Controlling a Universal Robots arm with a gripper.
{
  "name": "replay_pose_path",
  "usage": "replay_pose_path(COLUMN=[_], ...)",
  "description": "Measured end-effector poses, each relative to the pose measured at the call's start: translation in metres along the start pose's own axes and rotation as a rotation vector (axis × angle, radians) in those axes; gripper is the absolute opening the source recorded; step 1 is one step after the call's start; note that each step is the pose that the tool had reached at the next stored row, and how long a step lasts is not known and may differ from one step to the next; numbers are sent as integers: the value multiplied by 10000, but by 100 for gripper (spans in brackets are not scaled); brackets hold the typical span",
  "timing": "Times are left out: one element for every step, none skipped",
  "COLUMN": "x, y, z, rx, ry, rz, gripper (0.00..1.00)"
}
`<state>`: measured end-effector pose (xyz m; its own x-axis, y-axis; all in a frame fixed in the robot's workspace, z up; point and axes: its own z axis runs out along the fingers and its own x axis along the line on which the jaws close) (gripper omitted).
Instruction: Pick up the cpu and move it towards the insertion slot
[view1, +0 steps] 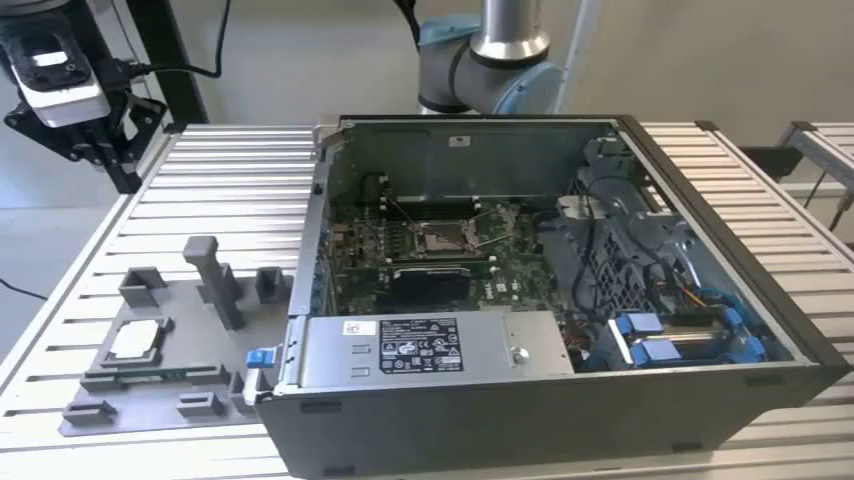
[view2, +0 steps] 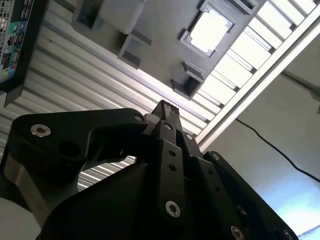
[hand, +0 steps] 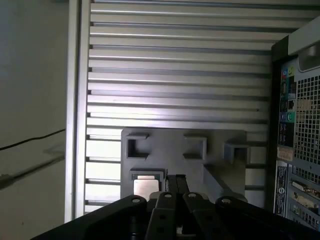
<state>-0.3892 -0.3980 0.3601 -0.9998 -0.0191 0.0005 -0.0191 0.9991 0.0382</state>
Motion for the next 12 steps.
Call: replay_pose_path(x=[0,0,2,7,17,36,61,90,117,142,163,178], y=[0,0,0,0,0,-2,-7,-16,-30,-48,-69,-96], z=[0,0,-1,-1,-1,0,0,0,-1,-2,-2,-3], rx=[0,0,1,2,1,0,1,0,0,0,-1,-2], ry=[0,0,1,2,1,-1,0,-1,-1,-1,-1,-2], rz=[0,0,0,0,1,1,0,0,0,-1,-1,0], gripper=[0,0,0,0,0,0,0,0,0,0,0,0])
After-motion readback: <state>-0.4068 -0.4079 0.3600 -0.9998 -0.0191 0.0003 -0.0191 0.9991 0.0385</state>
